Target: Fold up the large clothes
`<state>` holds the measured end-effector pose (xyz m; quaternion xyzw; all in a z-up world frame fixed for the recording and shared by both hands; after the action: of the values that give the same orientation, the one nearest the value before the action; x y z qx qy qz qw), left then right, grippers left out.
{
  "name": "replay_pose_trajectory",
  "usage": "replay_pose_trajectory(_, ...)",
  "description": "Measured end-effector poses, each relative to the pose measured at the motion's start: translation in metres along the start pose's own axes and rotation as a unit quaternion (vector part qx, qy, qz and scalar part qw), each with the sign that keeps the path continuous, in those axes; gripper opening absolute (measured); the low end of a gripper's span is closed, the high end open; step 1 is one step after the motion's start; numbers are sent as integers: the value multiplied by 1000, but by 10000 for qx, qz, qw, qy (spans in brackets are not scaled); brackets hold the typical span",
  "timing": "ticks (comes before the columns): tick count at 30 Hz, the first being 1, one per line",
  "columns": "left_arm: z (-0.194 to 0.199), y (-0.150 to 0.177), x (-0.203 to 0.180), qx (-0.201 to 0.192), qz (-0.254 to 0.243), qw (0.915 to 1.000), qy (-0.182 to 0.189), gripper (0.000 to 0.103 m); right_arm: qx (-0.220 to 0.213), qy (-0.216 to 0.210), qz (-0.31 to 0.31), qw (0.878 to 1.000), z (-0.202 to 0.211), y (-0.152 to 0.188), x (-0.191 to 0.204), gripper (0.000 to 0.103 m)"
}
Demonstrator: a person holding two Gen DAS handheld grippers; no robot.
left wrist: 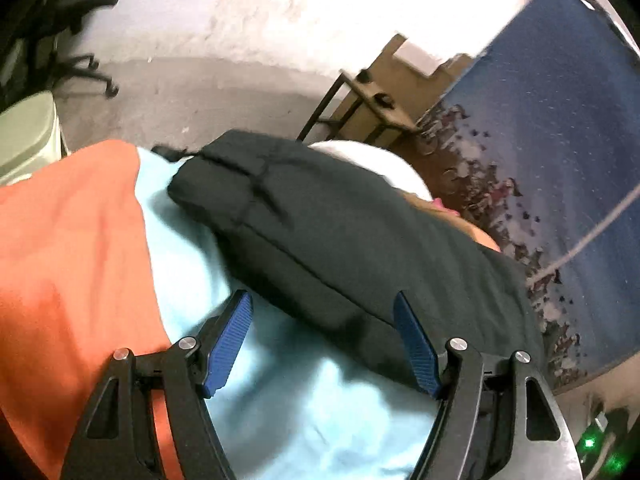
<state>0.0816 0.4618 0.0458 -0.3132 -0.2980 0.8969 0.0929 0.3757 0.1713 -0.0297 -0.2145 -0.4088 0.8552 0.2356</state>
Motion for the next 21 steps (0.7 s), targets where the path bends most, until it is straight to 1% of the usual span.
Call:
replay_pose_trajectory(1,-2,-3,7,21,106,9999,31,67,51,134,41,9999,-9,0,2,85)
replay_pose_trajectory(3,-5,-6,17,-5,334,9993,142,67,120,266,107,9995,-26,2,7,85)
replay_pose_trajectory(4,-2,-8,22,-31,361,9992,181,67,131,316,119,9993,-30,3,8,85)
replay_pose_trajectory(6,1,-10,25,-66,327,9992,217,67,117,388,91,9991,-39,10,8,86)
replay_pose_trajectory(9,4,-12,27,-151,247,9992,269,67,94,457,-29,9989,-42,20,4,93)
replay_pose_trajectory(11,3,-13,23,-216,125,9994,244,66,61,476,-156,9987,-43,24,0,97)
replay_pose_trajectory(12,-2,-11,14,-248,38,9995,195,65,51,470,-201,9987,-44,26,-2,99)
replay_pose_trajectory(14,-7,-7,5,-349,-105,9993,84,53,25,453,-249,9987,-45,26,-5,100)
replay_pose_trajectory(16,-11,-6,0,-398,-118,9991,31,25,21,458,-287,9985,-44,26,-6,102)
replay_pose_trajectory(17,-8,-6,-2,-487,-133,9987,38,21,24,457,-277,9986,-44,26,-6,102)
replay_pose_trajectory(19,-5,-8,-15,-718,-361,9967,58,12,36,433,-280,9987,-44,25,-6,102)
replay_pose_trajectory(21,6,-9,-36,-1030,-741,9918,119,8,59,355,-322,9988,-45,26,-8,102)
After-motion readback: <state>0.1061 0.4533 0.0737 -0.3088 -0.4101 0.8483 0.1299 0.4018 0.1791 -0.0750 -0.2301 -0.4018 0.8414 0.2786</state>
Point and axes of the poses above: each gripper's, at about its wrist camera, not at the fingertips, and z roughly against the way its jaws point, x to its left, y to its underside, the point moved 1 cm from there along -z, roughly the way its jaws point, and after that the axes turned 9 degrees about -x, right-handed, at the moved point
